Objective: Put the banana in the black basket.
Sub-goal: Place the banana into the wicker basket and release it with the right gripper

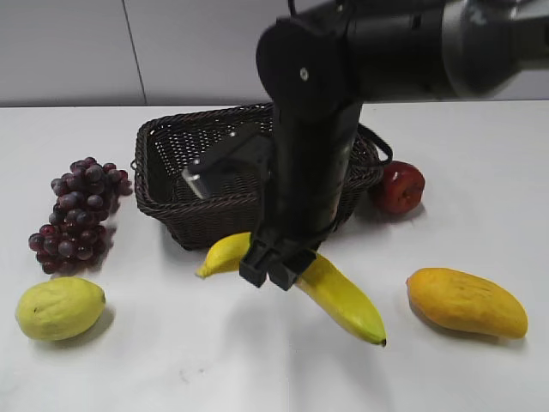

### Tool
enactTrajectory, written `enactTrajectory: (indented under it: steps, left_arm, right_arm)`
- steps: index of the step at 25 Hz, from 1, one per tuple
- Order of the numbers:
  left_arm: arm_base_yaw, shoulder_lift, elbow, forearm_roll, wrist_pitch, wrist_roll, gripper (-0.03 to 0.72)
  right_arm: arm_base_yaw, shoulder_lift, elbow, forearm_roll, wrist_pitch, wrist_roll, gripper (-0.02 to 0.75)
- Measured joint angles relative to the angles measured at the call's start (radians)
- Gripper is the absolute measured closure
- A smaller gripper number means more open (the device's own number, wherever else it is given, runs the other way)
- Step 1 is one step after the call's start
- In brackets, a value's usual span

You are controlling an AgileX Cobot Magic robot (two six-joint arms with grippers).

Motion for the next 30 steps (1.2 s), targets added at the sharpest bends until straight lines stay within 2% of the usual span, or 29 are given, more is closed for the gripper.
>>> enactTrajectory:
  steps: [6, 11, 23, 30]
  left_arm:
    - [0.0, 0.0, 0.0, 0.0, 0.0, 0.0, 0.453]
    - [0.0, 0.0, 0.0, 0.0, 0.0, 0.0, 0.453]
    - [0.0, 0.0, 0.0, 0.0, 0.0, 0.0, 0.453]
    - [0.0, 0.0, 0.0, 0.0, 0.0, 0.0, 0.453]
  right_arm:
    - [0.0, -0.016, -0.223, -0.005, 0.164, 0.022, 0.391]
    - [-0.01, -0.014, -0.369, -0.117, 0.165, 0.08, 0.391]
    - [-0.164, 0.108, -0.475, -0.152, -0.019, 0.094, 0.391]
    - [-0.174, 0.183, -0.476, -0.201, -0.156, 0.067, 0.391]
